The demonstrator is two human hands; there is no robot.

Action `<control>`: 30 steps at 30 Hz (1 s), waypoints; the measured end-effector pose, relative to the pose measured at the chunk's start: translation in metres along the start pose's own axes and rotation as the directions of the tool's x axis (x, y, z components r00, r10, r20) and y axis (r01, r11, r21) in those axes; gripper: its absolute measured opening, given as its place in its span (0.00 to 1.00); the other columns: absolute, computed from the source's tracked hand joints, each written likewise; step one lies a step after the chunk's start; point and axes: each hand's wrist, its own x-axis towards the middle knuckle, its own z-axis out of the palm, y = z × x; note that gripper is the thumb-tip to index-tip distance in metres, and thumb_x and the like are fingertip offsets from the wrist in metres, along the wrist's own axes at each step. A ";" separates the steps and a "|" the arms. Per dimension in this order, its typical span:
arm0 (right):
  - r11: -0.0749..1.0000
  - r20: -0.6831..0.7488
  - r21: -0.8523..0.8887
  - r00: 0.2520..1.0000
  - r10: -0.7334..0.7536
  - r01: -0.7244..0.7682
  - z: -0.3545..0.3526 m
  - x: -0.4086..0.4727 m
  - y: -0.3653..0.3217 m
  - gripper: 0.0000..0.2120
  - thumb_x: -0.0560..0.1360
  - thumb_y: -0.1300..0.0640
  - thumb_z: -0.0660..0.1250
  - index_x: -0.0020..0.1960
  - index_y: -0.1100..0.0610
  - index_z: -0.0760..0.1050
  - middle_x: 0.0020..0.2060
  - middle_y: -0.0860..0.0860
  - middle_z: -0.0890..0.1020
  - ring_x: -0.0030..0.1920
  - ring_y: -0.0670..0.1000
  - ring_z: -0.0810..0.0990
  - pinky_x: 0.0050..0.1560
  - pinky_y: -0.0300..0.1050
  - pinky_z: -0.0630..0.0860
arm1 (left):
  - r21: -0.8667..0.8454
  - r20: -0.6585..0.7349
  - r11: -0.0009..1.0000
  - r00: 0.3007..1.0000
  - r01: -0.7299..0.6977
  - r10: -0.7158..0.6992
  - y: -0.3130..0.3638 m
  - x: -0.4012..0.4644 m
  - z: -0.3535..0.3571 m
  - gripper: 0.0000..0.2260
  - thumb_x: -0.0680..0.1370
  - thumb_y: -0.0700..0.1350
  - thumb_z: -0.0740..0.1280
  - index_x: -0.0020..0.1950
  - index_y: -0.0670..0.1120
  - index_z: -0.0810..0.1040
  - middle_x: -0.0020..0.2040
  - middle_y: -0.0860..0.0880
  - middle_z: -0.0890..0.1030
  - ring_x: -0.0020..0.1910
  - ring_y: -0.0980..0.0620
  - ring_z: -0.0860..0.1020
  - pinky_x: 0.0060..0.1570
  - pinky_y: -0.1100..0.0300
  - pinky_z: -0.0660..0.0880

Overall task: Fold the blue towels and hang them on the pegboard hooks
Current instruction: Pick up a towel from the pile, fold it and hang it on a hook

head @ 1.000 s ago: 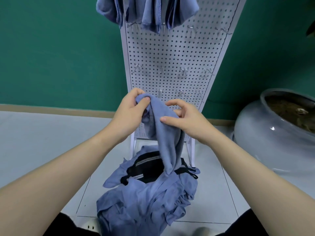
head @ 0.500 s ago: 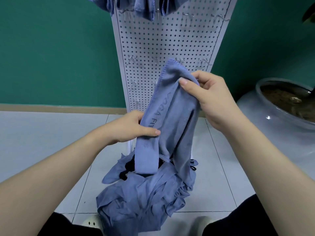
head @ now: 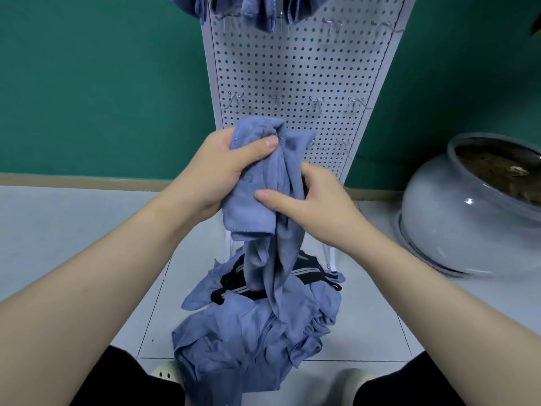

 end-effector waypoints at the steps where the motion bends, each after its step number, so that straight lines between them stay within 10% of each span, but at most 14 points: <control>1: 1.000 -0.033 -0.024 0.999 0.004 -0.005 0.001 0.001 -0.003 0.06 0.77 0.54 0.76 0.44 0.52 0.79 0.34 0.40 0.82 0.35 0.35 0.79 0.37 0.29 0.71 | -0.022 -0.003 1.000 1.000 -0.001 0.000 0.001 0.001 0.000 0.05 0.83 0.41 0.67 0.53 0.43 0.82 0.46 0.46 0.87 0.45 0.50 0.85 0.45 0.58 0.81; 7: 0.996 -0.249 0.086 0.969 0.008 0.014 -0.013 0.015 -0.022 0.16 0.80 0.57 0.72 0.47 0.72 0.77 0.37 0.58 0.79 0.36 0.47 0.75 0.37 0.44 0.72 | -0.309 0.249 0.928 0.959 0.209 -0.133 -0.029 0.000 -0.003 0.35 0.74 0.67 0.70 0.72 0.45 0.76 0.69 0.42 0.79 0.70 0.42 0.77 0.70 0.47 0.74; 11: 0.970 -0.368 0.238 0.929 0.036 0.056 -0.035 0.035 -0.033 0.14 0.80 0.58 0.71 0.54 0.70 0.80 0.51 0.66 0.84 0.48 0.52 0.85 0.55 0.56 0.82 | 0.146 0.466 0.950 0.828 0.275 -0.311 -0.063 -0.022 0.014 0.27 0.73 0.59 0.76 0.67 0.46 0.79 0.63 0.49 0.84 0.66 0.48 0.81 0.71 0.49 0.73; 17: 0.885 -0.307 0.454 0.915 0.262 -0.102 -0.061 0.065 -0.007 0.13 0.80 0.54 0.72 0.61 0.60 0.81 0.52 0.55 0.87 0.55 0.55 0.86 0.59 0.56 0.83 | 0.201 0.154 0.953 0.954 0.225 -0.258 -0.067 -0.030 0.031 0.06 0.83 0.43 0.68 0.55 0.44 0.83 0.52 0.48 0.88 0.53 0.55 0.85 0.58 0.54 0.80; 22: 0.839 -0.025 0.401 0.911 0.411 -0.367 -0.048 0.055 0.018 0.18 0.80 0.41 0.69 0.58 0.56 0.79 0.32 0.44 0.84 0.32 0.46 0.82 0.43 0.44 0.75 | 0.046 -0.007 0.990 0.991 0.132 -0.131 -0.050 -0.018 0.020 0.06 0.83 0.41 0.66 0.56 0.45 0.83 0.52 0.50 0.88 0.53 0.54 0.85 0.53 0.60 0.80; 26: 0.884 0.234 0.228 0.904 0.357 -0.408 -0.019 0.029 0.035 0.21 0.79 0.40 0.68 0.58 0.58 0.83 0.45 0.49 0.88 0.41 0.46 0.85 0.54 0.47 0.78 | -0.060 -0.024 0.978 0.979 0.200 -0.201 -0.041 -0.008 0.007 0.09 0.83 0.39 0.66 0.62 0.40 0.81 0.56 0.43 0.87 0.57 0.44 0.85 0.57 0.53 0.81; 30: 0.940 0.162 0.214 0.958 0.236 -0.267 -0.001 0.013 0.042 0.09 0.80 0.56 0.71 0.59 0.57 0.84 0.52 0.54 0.88 0.53 0.51 0.86 0.52 0.42 0.81 | 0.015 0.004 0.965 0.965 0.261 -0.261 -0.047 -0.002 -0.005 0.10 0.80 0.32 0.67 0.60 0.38 0.81 0.55 0.40 0.86 0.56 0.42 0.85 0.56 0.51 0.81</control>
